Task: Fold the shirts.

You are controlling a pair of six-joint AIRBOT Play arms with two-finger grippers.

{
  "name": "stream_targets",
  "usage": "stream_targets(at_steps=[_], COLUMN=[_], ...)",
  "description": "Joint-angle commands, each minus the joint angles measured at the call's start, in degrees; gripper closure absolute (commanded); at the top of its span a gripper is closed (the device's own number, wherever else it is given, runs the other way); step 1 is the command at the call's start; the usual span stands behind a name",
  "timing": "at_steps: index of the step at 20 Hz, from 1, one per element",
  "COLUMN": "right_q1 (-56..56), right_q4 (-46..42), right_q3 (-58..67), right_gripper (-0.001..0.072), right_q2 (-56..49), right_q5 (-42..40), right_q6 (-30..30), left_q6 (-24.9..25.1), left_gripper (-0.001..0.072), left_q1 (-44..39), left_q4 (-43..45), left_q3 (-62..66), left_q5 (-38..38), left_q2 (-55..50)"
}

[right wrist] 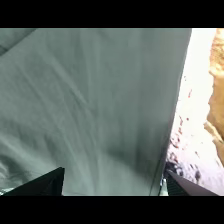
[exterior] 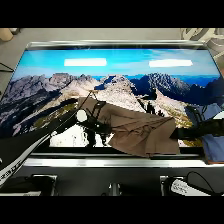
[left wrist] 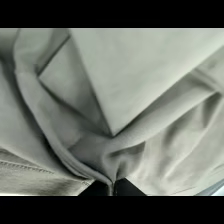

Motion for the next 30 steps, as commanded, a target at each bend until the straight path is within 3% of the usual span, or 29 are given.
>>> stream_targets(at_steps=[1, 4, 6, 7, 8, 11, 14, 18, 21, 24, 28, 30], right_q1=[-0.7, -0.7, -0.7, -0.7, -0.7, -0.7, -0.7, -0.7, -0.7, -0.7, -0.7, -0.7], right_q4=[1.6, 2.4, 4.2, 5.4, 6.1, 8.5, 15.7, 32.1, 32.4, 31.0, 27.4, 26.6], right_q3=[0.0, 0.0, 0.0, 0.0, 0.2, 4.4, 17.1, 39.8, 51.3, 53.7, 53.7, 53.7], right_gripper=[0.0011, 0.0045, 0.0189, 0.036, 0.0701, 0.0692, 0.0693, 0.0693, 0.0692, 0.0692, 0.0692, 0.0692], right_q2=[-4.0, -6.3, -7.1, -7.1, -7.0, -3.7, 4.7, 19.3, 29.7, 37.4, 39.6, 38.2], right_q5=[-1.2, -1.4, 0.0, 0.2, 0.3, 1.2, -2.3, -15.9, -25.4, -28.6, -27.0, -23.9], right_q6=[-0.7, -0.9, -2.7, -3.8, -3.9, -4.8, -5.5, -9.4, -9.3, -9.0, -4.0, -2.2], left_q6=[0.7, 0.7, 0.7, 0.7, 0.7, 0.7, 0.4, 0.4, 0.7, 0.3, -10.4, -10.6], left_gripper=[0.0684, 0.0684, 0.0684, 0.0684, 0.0684, 0.0686, 0.0686, 0.0686, 0.0686, 0.0686, 0.0686, 0.0685], left_q1=[0.0, 0.0, 0.0, 0.0, 0.1, 0.4, 3.5, 9.0, 9.4, 9.4, 9.4, 9.4], left_q4=[0.0, 0.2, 0.1, 0.2, 0.4, 8.7, 18.5, 22.1, 22.4, 26.7, 41.2, 41.8], left_q3=[0.1, 0.1, 0.1, 0.1, 0.1, 3.6, 16.5, 44.3, 60.0, 59.8, 54.6, 54.6], left_q5=[0.3, 1.4, 2.5, 3.0, 3.3, 2.6, 2.4, 4.9, 6.2, 5.1, -5.2, -9.8], left_q2=[2.1, 3.6, 4.4, 4.9, 5.6, 10.0, 17.9, 25.9, 29.2, 34.9, 39.9, 40.0])
